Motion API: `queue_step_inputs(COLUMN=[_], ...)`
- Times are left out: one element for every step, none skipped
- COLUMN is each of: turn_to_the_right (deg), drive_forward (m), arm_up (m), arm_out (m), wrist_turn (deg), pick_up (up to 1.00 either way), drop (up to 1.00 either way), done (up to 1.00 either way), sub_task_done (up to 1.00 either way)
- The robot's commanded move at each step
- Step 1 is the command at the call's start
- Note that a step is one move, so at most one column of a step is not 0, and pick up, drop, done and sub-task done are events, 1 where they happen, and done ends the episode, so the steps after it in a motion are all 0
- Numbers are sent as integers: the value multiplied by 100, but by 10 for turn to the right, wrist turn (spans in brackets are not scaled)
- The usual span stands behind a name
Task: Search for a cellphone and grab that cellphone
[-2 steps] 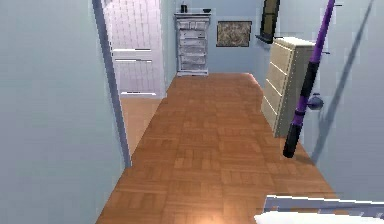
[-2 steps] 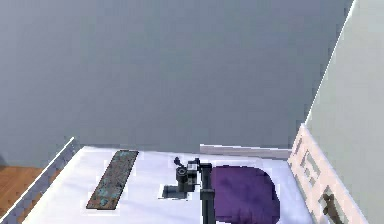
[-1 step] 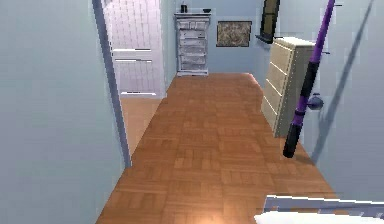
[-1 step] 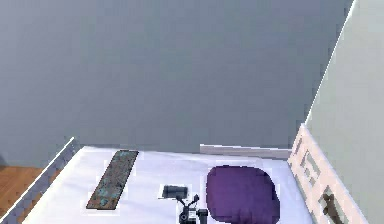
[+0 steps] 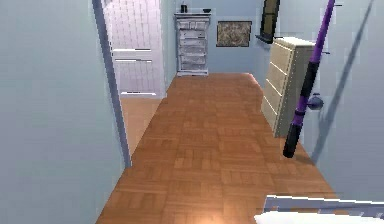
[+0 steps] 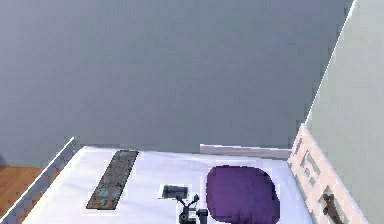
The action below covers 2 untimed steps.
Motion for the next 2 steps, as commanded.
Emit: queue_step_inputs(turn_to_the_right=[0, 0], drive_forward=[0, 0], arm_up=[10, 0], arm_out=[0, 0], wrist_turn=[0, 0], pick_up=[0, 0], drop=[0, 0], done=[0, 100], sub_task_done=[0, 0])
